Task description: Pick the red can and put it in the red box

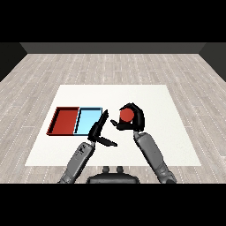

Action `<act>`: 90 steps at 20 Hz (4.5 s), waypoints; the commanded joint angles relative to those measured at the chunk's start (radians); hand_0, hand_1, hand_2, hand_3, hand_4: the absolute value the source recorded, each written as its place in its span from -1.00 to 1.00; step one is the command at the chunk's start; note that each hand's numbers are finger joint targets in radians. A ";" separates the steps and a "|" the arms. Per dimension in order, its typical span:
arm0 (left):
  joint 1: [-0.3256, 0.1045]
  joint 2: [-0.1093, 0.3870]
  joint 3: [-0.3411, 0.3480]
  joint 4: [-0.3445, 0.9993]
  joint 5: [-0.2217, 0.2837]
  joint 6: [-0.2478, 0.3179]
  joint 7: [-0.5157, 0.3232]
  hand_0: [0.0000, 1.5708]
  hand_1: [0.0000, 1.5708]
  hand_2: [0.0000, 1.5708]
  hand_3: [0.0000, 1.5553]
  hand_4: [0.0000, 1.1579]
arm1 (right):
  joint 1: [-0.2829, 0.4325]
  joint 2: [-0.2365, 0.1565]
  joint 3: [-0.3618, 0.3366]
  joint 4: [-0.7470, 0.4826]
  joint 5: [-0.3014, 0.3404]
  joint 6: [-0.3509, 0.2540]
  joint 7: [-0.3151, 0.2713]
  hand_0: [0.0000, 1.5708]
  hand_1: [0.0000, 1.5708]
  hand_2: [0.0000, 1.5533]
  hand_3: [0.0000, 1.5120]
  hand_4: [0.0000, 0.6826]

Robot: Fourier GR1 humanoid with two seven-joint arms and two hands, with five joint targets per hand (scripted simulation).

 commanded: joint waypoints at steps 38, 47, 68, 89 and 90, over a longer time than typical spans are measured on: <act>-0.168 0.000 -0.144 0.158 0.228 0.393 -0.046 1.00 1.00 1.00 0.98 0.94 | -0.115 0.061 0.247 0.093 -0.066 -0.177 -0.066 1.00 1.00 0.90 0.86 0.83; -0.216 0.000 -0.176 0.230 0.259 0.431 -0.046 1.00 1.00 1.00 0.93 0.94 | -0.086 0.061 0.184 0.020 -0.038 -0.125 0.000 1.00 1.00 0.89 0.85 0.84; -0.226 0.000 -0.139 0.232 0.226 0.439 -0.044 1.00 1.00 1.00 0.93 0.96 | -0.040 0.062 0.125 0.041 0.077 -0.053 0.043 -1.00 -1.00 -1.00 -1.00 -1.00; -0.154 0.078 0.021 0.109 0.115 0.360 0.031 1.00 1.00 1.00 0.89 0.99 | 0.297 -0.074 -0.117 -0.340 -0.061 0.158 -0.032 -1.00 -1.00 -1.00 -1.00 -1.00; -0.179 0.085 0.037 0.147 0.097 0.348 0.010 1.00 1.00 1.00 0.89 0.98 | 0.335 -0.083 -0.098 -0.374 -0.024 0.143 -0.012 -1.00 -1.00 -1.00 -1.00 -1.00</act>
